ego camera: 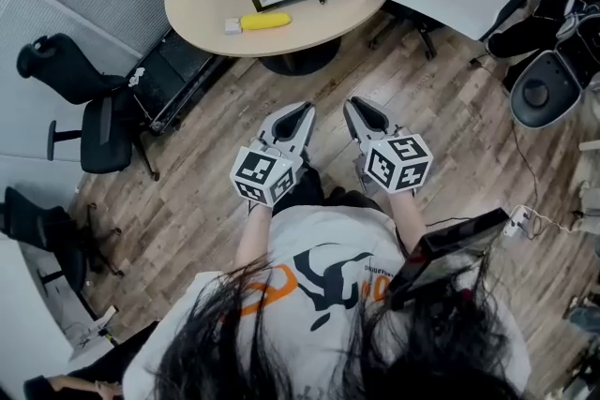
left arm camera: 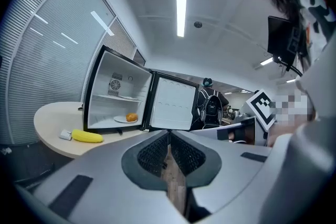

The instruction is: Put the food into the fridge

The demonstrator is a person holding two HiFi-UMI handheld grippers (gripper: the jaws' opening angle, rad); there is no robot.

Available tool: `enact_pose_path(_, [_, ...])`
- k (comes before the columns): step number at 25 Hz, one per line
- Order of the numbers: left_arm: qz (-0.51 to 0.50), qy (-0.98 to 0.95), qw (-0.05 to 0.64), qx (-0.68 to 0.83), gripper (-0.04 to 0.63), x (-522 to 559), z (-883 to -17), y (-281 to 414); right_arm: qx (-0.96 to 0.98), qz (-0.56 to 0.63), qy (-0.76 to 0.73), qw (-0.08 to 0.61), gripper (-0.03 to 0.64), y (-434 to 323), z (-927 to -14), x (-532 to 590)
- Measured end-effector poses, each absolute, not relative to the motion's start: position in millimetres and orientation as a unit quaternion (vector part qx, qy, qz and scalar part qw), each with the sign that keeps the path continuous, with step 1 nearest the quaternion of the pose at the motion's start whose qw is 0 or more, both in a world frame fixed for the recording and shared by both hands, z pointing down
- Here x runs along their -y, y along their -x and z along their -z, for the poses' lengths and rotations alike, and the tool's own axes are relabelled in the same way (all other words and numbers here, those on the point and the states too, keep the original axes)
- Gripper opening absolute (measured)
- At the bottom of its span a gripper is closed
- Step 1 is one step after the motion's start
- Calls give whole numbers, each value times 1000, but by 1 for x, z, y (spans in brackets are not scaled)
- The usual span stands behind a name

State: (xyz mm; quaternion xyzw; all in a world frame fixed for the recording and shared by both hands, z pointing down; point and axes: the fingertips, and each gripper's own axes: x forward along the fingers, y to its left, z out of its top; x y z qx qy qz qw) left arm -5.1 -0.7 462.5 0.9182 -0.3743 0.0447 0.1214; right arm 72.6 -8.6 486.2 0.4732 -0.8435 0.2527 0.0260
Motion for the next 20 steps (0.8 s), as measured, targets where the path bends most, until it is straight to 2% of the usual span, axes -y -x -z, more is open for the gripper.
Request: enact_pose_path(20, [-58, -923, 108, 365, 12, 10, -463, -17, 836, -262, -481, 23, 58, -100, -496, 18])
